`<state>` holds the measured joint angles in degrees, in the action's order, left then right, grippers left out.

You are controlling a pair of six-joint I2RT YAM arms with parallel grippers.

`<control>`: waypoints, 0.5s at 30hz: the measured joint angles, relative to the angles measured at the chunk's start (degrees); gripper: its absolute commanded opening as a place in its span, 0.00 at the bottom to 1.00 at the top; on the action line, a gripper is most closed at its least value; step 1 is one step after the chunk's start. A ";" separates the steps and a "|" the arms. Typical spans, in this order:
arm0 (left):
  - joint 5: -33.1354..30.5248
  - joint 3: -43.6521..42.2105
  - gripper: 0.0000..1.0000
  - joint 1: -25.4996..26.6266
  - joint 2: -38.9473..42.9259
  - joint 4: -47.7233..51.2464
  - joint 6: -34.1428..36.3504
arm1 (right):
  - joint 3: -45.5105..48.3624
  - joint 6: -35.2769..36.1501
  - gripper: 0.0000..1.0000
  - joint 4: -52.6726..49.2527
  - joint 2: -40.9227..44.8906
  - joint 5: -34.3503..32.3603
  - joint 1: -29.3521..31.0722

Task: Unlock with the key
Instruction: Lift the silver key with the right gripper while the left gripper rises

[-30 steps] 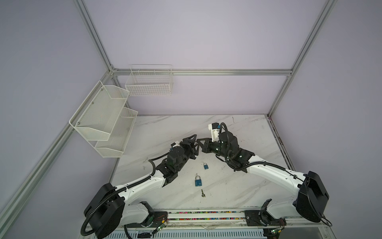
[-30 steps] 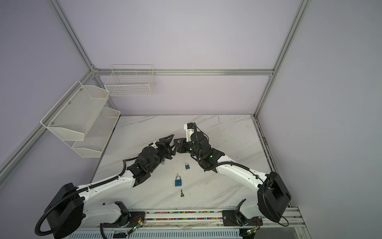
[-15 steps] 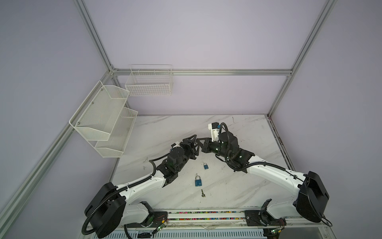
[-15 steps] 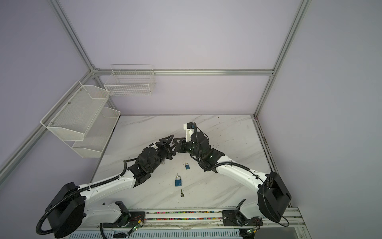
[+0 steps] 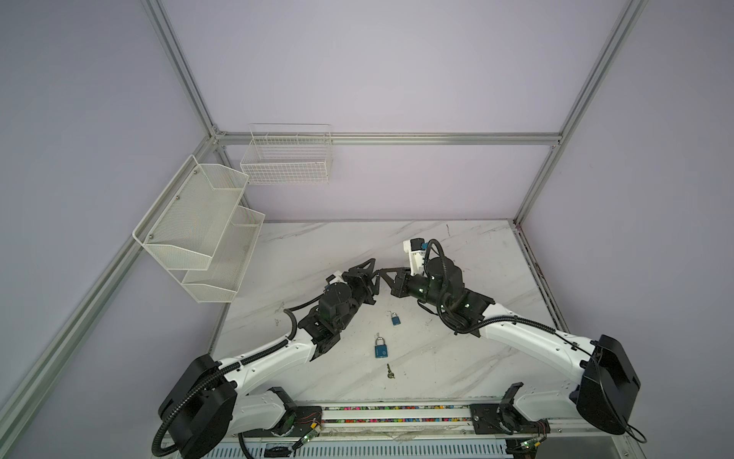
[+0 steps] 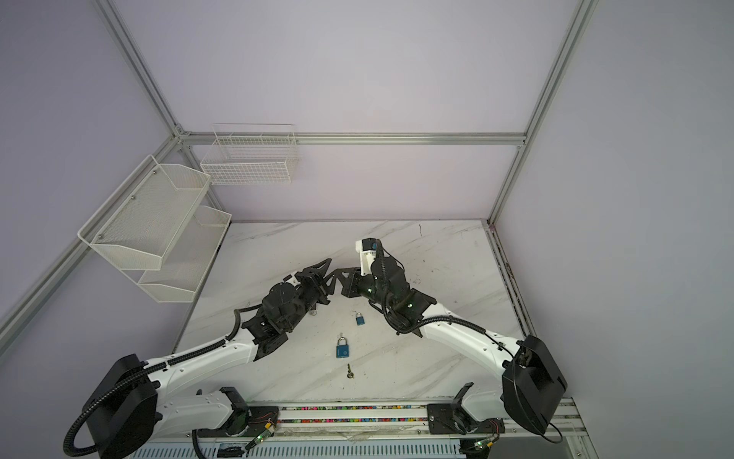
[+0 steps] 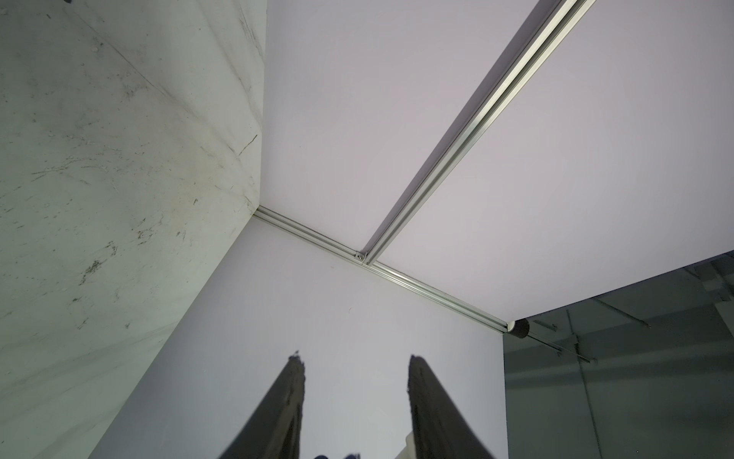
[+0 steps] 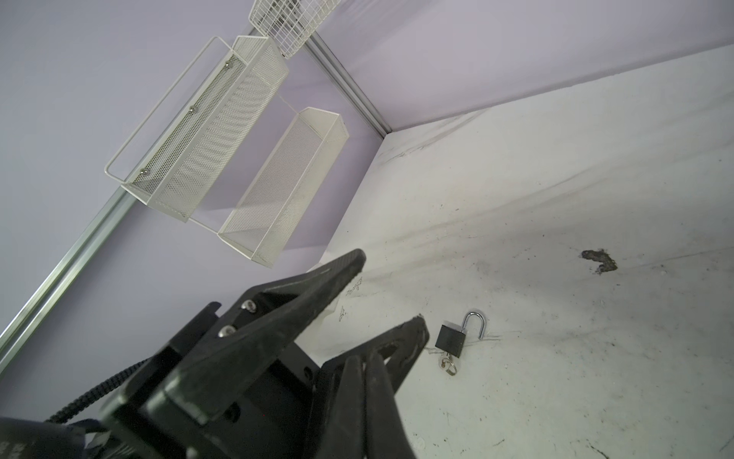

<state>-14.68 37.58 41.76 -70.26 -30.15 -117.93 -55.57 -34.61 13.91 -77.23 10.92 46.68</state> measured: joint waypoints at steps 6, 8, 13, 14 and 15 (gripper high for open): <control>-0.04 0.00 0.29 0.00 0.00 0.02 0.02 | -0.02 0.76 0.00 -0.17 0.22 0.00 0.00; -0.04 0.00 0.27 0.00 0.00 0.02 0.00 | -0.02 0.87 0.00 -0.31 0.22 0.00 0.00; 0.02 0.00 0.16 0.00 0.00 -0.15 0.09 | -0.02 1.07 0.00 -0.83 0.20 -0.02 0.00; 0.02 0.00 0.13 0.00 0.00 -0.17 0.04 | -0.02 1.11 0.00 -0.85 0.22 -0.07 0.00; 0.07 0.00 0.11 0.00 0.00 -0.20 0.07 | -0.02 1.27 0.00 -0.90 0.20 -0.13 0.00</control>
<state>-14.61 37.58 41.76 -70.26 -30.35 -117.86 -55.59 -33.34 13.02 -77.03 10.79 46.68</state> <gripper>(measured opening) 0.146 0.046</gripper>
